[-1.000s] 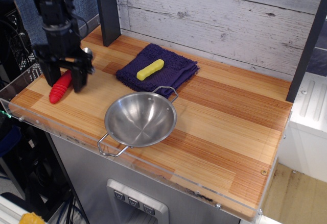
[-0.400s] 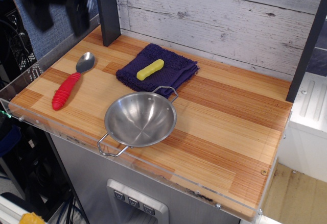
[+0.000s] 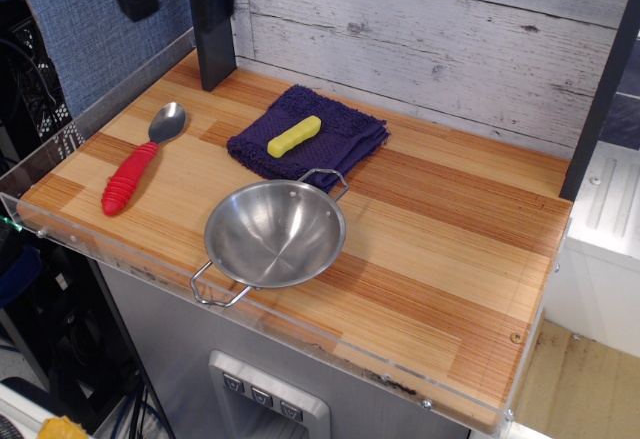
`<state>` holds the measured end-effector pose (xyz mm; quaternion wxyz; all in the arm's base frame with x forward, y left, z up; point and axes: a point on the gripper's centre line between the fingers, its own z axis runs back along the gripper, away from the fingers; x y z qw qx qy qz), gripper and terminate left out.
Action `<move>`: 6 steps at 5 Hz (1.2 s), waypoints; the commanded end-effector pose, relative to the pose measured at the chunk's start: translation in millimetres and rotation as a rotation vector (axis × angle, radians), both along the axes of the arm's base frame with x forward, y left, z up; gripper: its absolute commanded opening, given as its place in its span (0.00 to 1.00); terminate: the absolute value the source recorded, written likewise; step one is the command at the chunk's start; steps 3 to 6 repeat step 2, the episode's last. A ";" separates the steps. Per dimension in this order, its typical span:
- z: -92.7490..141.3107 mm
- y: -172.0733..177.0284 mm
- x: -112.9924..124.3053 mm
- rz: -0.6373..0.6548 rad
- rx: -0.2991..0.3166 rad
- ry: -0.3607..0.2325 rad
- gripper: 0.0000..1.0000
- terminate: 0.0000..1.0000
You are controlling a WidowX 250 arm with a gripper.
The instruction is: Move the spoon to the far left edge of the counter.
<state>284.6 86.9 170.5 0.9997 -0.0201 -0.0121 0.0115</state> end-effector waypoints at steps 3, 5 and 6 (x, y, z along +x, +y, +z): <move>19.7 0.0 -16.0 -0.002 0.075 -0.056 1.00 1.00; 19.7 0.0 -16.0 -0.002 0.075 -0.056 1.00 1.00; 19.7 0.0 -16.0 -0.002 0.075 -0.056 1.00 1.00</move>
